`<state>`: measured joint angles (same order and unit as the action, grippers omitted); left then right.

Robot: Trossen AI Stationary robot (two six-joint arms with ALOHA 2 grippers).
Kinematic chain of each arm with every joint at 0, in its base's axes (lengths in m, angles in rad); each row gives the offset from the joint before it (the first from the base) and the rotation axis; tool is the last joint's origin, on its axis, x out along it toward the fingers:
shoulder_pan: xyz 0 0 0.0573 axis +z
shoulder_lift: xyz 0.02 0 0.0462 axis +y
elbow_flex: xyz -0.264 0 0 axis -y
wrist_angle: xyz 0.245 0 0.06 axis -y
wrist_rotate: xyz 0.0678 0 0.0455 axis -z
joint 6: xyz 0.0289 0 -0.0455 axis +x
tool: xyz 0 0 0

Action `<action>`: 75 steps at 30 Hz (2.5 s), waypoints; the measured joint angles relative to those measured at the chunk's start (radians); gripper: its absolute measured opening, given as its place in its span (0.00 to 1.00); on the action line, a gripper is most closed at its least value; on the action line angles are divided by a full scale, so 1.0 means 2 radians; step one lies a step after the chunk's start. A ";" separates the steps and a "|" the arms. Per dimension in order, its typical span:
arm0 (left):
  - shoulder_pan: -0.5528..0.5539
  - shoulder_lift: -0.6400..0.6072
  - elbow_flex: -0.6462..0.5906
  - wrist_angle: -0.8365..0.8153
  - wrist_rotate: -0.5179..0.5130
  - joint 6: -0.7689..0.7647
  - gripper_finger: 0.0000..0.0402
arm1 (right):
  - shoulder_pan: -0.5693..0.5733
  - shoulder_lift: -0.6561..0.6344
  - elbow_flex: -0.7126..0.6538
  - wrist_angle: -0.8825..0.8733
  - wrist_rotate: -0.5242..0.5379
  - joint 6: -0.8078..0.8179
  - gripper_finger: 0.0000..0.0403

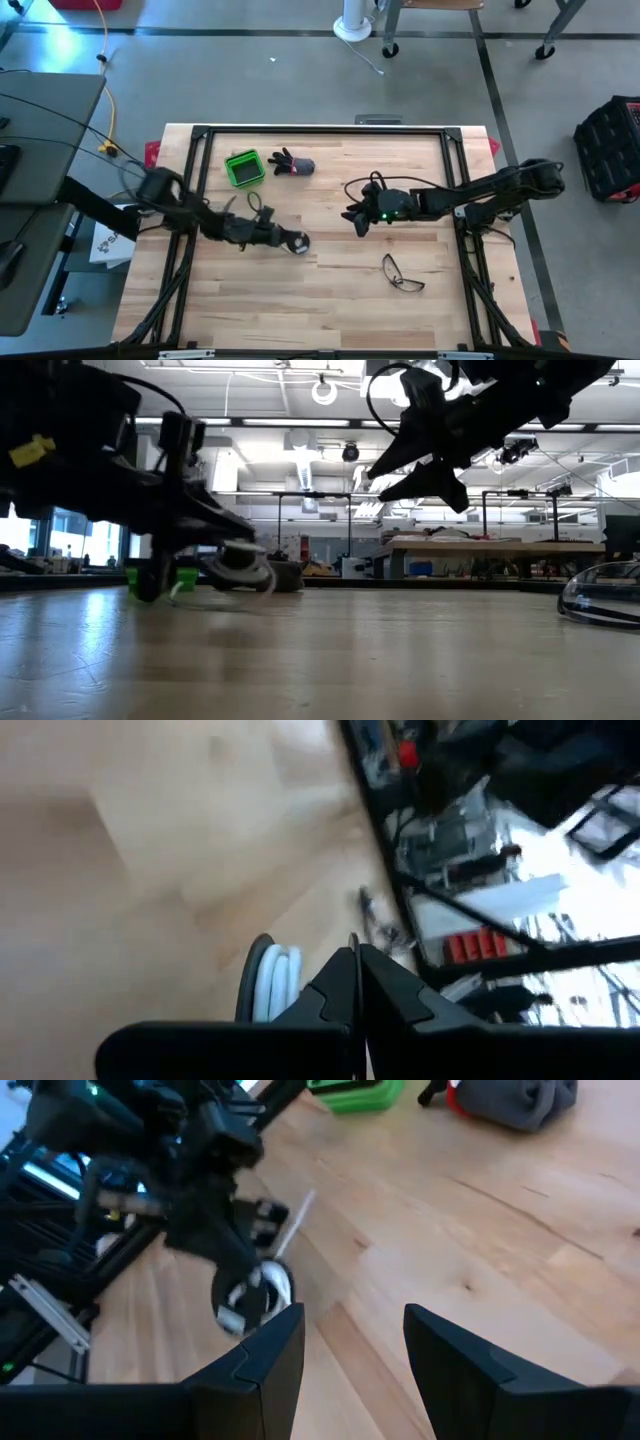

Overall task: Coil cords
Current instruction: Coil the white wire on the spool, then return to Home Position

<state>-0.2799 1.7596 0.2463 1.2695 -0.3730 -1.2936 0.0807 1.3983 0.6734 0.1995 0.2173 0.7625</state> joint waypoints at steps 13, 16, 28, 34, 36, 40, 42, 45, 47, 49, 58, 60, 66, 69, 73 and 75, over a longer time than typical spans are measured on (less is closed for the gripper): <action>0.048 0.134 0.084 0.088 0.108 -0.020 0.13 | 0.007 0.010 0.000 -0.012 -0.014 0.000 0.42; 0.068 0.134 0.083 0.085 0.133 -0.019 0.20 | 0.007 0.010 0.000 -0.017 -0.015 -0.002 0.42; 0.107 0.134 0.089 0.076 0.174 0.004 0.46 | 0.007 0.010 0.000 -0.035 -0.017 -0.022 0.42; 0.144 0.136 0.089 0.087 0.139 0.038 0.46 | 0.003 0.010 0.000 -0.034 -0.017 -0.028 0.42; 0.157 0.136 0.089 0.082 0.153 0.040 0.46 | 0.000 0.010 0.000 -0.034 -0.017 -0.028 0.42; 0.179 0.136 0.089 0.081 0.170 0.055 0.46 | -0.005 0.010 0.000 -0.034 -0.017 -0.028 0.42; 0.188 0.136 0.089 0.083 0.180 0.059 0.46 | -0.006 0.010 0.000 -0.036 -0.017 -0.031 0.42; 0.200 0.137 0.088 0.094 0.207 0.067 0.46 | -0.007 0.010 0.000 -0.043 -0.017 -0.034 0.42; 0.207 0.135 0.086 0.097 0.232 0.067 0.46 | -0.008 0.010 0.000 -0.045 -0.016 -0.040 0.42; 0.210 0.134 0.081 0.102 0.246 0.066 0.46 | -0.011 0.010 0.000 -0.045 -0.017 -0.048 0.42; 0.210 0.092 0.019 0.121 0.233 0.055 0.41 | -0.022 0.007 0.000 -0.045 -0.017 -0.042 0.42; 0.210 0.065 -0.013 0.124 0.212 0.044 0.40 | -0.022 -0.003 0.000 -0.042 -0.017 -0.042 0.42; 0.183 -0.040 -0.102 0.141 0.116 0.020 0.38 | -0.024 -0.058 0.000 -0.057 0.007 -0.044 0.42; 0.162 -0.099 -0.119 0.143 0.082 0.017 0.38 | -0.024 -0.096 0.000 -0.059 0.022 -0.036 0.42; 0.133 -0.161 -0.110 0.149 0.032 0.041 0.38 | -0.023 -0.150 0.000 -0.063 0.045 -0.020 0.42; 0.121 -0.189 -0.105 0.148 0.009 0.060 0.38 | -0.020 -0.173 0.000 -0.063 0.059 -0.014 0.42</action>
<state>-0.0384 1.3809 0.0371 1.5656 -0.3554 -1.1732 0.0403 1.0521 0.6735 0.0727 0.3346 0.7347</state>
